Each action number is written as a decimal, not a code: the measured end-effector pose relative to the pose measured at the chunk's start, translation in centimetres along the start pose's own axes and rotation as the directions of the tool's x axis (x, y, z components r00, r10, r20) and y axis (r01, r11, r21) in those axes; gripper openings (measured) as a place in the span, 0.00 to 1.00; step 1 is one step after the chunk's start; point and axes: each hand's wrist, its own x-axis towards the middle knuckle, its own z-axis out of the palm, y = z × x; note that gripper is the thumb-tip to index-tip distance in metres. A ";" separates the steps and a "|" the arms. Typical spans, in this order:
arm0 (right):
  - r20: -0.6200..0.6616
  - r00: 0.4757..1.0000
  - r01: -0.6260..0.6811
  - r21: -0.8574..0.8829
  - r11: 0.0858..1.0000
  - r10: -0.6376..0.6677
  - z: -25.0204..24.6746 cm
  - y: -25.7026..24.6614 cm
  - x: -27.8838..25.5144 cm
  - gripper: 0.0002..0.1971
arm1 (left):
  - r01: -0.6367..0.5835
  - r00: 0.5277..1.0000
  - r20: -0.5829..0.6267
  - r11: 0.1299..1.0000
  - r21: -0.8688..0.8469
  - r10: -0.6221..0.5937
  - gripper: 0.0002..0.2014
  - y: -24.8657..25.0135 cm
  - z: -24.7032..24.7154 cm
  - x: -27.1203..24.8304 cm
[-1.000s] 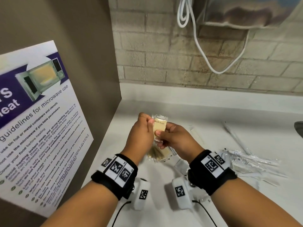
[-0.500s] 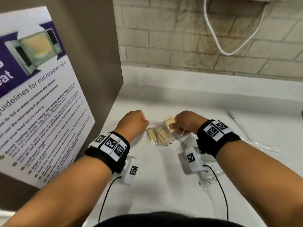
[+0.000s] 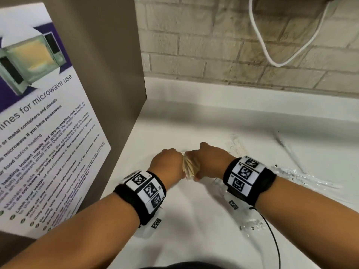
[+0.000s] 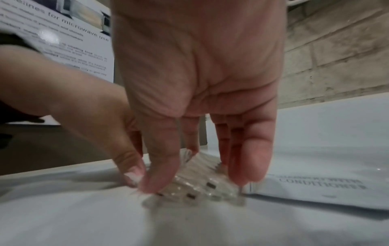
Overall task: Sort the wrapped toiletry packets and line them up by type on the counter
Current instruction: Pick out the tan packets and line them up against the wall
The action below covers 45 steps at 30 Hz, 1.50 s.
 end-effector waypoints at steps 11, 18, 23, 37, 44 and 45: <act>-0.001 0.998 -0.057 -0.033 0.998 0.057 -3.9 0.0 7.5 0.29 | 0.029 0.997 0.064 0.974 0.223 -0.044 0.12 -2.3 -3.3 7.3; -0.014 0.999 -0.039 -0.013 0.999 0.038 -7.7 0.4 16.3 0.27 | 0.143 0.988 0.032 0.969 0.203 -0.153 0.14 -6.5 -4.8 15.6; -0.039 0.997 -0.074 -0.015 0.997 0.074 -9.3 2.3 21.4 0.26 | 0.121 0.987 0.085 0.977 0.177 -0.138 0.14 -8.6 -6.2 20.2; -0.154 0.985 -0.059 0.102 0.993 0.075 -10.2 4.3 25.6 0.33 | 0.266 0.964 -0.039 0.961 0.070 -0.264 0.16 -10.7 -5.7 23.8; -0.280 0.954 -0.110 -0.002 0.994 0.105 -10.3 6.4 23.1 0.33 | 0.264 0.957 -0.100 0.960 -0.090 -0.273 0.17 -11.7 -4.3 23.4; -0.329 0.944 -0.009 -0.025 1.000 0.000 -10.3 6.0 23.1 0.30 | 0.270 0.957 -0.085 0.958 -0.098 -0.279 0.16 -11.7 -4.1 23.3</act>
